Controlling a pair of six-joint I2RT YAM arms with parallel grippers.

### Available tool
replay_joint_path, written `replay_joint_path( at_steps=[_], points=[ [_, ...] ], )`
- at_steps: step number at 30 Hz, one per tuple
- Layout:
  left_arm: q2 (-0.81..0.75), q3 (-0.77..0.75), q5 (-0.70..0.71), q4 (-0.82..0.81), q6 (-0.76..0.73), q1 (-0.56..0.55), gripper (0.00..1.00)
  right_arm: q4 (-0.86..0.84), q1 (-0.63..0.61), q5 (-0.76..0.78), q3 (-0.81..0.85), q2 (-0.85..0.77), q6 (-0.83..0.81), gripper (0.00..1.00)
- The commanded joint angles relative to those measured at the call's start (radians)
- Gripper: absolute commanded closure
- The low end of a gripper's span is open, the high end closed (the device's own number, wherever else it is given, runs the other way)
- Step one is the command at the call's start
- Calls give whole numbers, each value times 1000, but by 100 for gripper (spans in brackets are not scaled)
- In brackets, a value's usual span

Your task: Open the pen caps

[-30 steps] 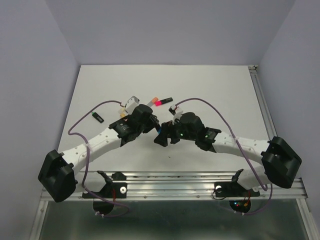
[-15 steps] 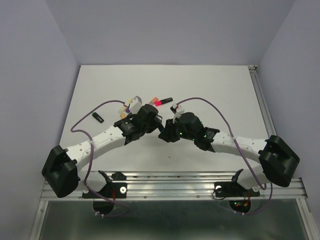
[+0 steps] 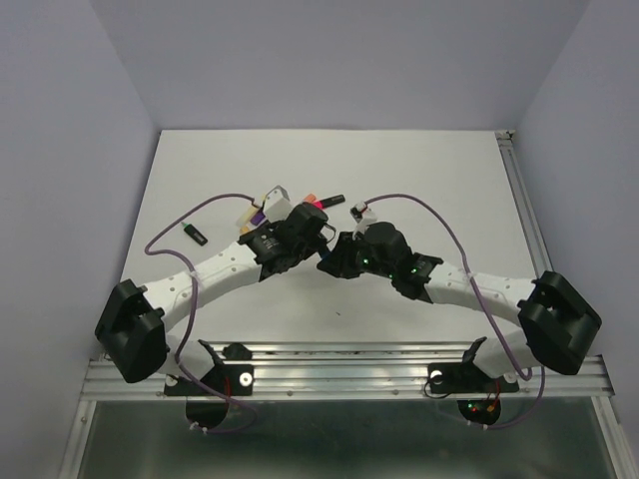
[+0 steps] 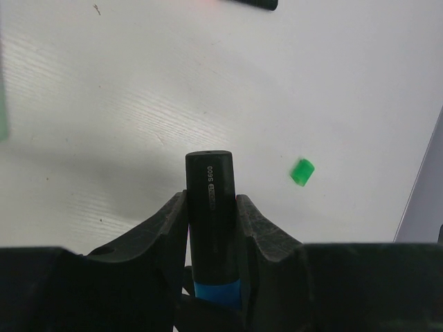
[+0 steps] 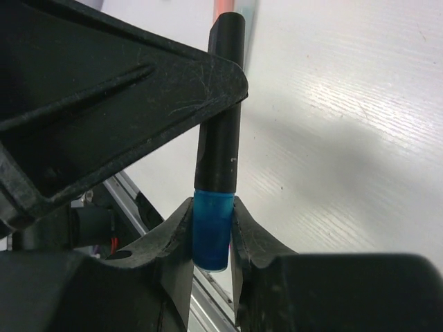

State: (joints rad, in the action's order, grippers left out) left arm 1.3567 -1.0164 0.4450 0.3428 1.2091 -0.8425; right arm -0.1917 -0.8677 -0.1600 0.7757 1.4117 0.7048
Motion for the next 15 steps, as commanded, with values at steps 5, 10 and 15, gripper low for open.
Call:
replay_joint_path(
  at_steps=[5,10,15],
  points=[
    [68,-67,247,-47,-85,213,100,-153,-66,-366,-202,-174,220,99],
    [70,-53,250,-71,-112,289,100,-213,-85,-406,-263,-250,279,99],
    [33,-44,233,-71,-152,306,100,9,-83,-242,-161,-278,133,99]
  ],
)
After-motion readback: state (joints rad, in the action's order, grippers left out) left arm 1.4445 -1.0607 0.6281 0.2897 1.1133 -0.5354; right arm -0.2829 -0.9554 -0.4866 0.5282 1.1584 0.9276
